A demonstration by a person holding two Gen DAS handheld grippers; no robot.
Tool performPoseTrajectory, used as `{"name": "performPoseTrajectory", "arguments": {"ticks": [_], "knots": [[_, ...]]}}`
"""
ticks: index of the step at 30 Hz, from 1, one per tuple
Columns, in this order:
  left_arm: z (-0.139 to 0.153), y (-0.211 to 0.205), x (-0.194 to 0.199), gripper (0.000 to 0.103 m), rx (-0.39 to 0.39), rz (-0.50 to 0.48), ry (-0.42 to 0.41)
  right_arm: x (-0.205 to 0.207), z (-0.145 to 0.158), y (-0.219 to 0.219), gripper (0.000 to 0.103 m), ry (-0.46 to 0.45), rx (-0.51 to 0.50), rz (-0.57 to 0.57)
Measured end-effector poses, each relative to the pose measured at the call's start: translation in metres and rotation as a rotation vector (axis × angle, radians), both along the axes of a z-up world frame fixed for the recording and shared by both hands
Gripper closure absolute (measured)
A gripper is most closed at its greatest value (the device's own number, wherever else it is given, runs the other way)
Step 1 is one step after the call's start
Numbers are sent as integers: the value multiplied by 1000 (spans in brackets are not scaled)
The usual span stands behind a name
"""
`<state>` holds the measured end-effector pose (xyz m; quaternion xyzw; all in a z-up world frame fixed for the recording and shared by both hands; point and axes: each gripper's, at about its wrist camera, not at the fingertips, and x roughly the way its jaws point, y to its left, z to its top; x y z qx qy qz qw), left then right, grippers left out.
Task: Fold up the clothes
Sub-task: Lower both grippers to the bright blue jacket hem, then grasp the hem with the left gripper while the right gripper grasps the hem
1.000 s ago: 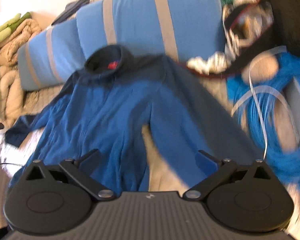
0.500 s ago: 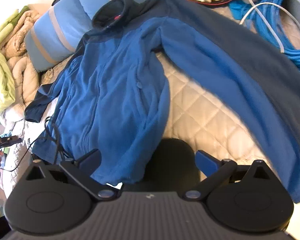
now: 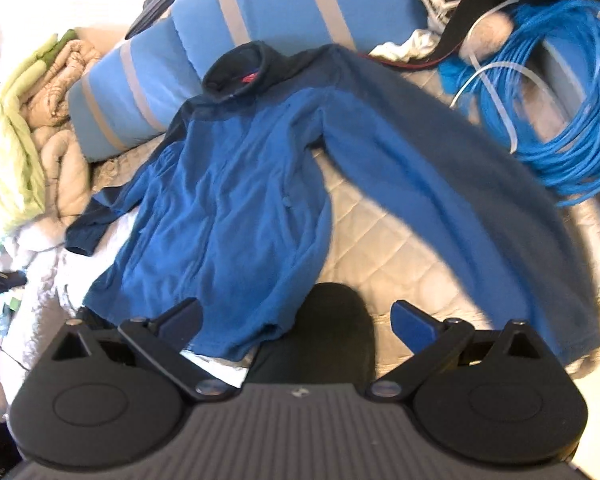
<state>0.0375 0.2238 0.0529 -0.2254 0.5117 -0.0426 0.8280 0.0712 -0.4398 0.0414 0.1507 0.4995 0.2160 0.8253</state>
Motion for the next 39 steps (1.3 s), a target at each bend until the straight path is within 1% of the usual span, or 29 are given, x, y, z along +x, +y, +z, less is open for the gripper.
{"name": "performPoseTrajectory", "arguments": {"ticks": [2,3,5,6,8,10,13,15,17,19,20,22,23,24,25,27,28,29,31,33,35,39], "knots": [[-30,0,11,27,-16,19,62,3,-16,8,0,16,8,-4],[-42,0,18,28,-21,23,80,4,-24,11,0,25,18,-7],[-59,1,29,28,-46,34,102,6,-37,17,0,39,53,-14],[-66,2,34,28,-73,42,112,8,-43,20,0,45,74,-22],[-76,2,42,28,-125,45,122,12,-53,23,0,55,98,-39],[-80,-2,46,29,-128,41,118,17,-62,26,0,67,113,-62],[-84,-9,50,30,-152,30,133,24,-75,27,1,94,172,-95],[-87,-15,51,35,-172,7,146,28,-81,29,1,109,203,-93],[-91,-21,52,43,-161,-5,165,32,-86,33,3,120,213,-87],[-97,-22,52,49,-157,8,184,35,-90,37,8,137,222,-82],[-100,-21,51,54,-168,20,192,36,-93,39,11,145,230,-80],[-103,-19,51,59,-178,41,195,37,-92,45,13,133,215,-65],[-103,-18,51,65,-185,43,201,37,-91,47,18,132,205,-63],[-103,-18,51,72,-195,44,209,38,-90,48,25,133,194,-63],[-104,-18,51,82,-207,47,215,38,-90,50,31,148,190,-58],[-106,-18,51,86,-233,54,226,40,-91,55,67,186,186,-45],[-105,-19,50,87,-226,50,223,41,-94,57,78,208,178,-43],[-102,-21,49,88,-213,42,216,41,-97,59,84,230,169,-43],[-95,-20,45,89,-208,38,199,38,-97,63,87,222,152,-32],[-85,-14,40,89,-215,33,182,33,-93,57,88,223,172,-41],[-75,-4,34,89,-243,36,164,29,-89,49,89,227,197,-53],[-71,14,21,90,-300,68,159,25,-82,25,89,243,251,-96]]}}
